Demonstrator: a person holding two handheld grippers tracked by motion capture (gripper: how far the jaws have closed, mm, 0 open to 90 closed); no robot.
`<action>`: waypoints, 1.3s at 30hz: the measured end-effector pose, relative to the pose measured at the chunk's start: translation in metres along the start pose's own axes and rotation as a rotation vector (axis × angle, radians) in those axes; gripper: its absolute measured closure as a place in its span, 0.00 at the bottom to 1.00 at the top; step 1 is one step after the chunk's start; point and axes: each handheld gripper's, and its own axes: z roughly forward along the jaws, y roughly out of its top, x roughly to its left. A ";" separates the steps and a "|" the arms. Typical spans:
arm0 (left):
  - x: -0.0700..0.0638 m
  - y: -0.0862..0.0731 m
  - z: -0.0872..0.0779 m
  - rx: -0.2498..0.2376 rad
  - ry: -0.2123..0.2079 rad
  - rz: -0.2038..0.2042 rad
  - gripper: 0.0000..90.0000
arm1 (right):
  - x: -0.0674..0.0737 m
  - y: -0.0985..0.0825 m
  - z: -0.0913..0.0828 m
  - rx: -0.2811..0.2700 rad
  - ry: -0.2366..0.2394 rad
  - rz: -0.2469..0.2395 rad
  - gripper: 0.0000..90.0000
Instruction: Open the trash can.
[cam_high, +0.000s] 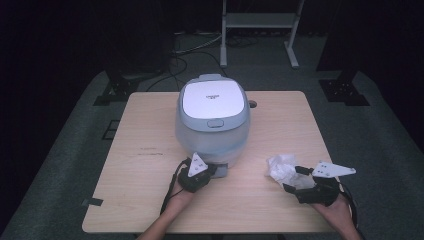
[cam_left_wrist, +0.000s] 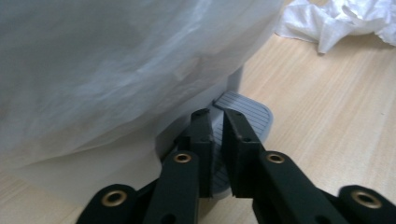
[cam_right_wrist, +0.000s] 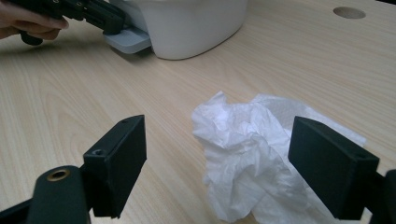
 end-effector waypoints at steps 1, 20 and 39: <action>0.000 0.000 0.000 0.004 0.005 -0.003 0.91 | 0.000 0.000 0.000 0.001 -0.001 0.000 0.20; -0.006 -0.001 0.004 0.033 0.030 0.029 0.93 | -0.011 0.003 0.009 0.049 -0.059 0.025 0.21; -0.009 -0.003 0.011 0.093 0.042 0.059 0.93 | -0.025 -0.006 0.027 0.155 -0.076 0.088 0.38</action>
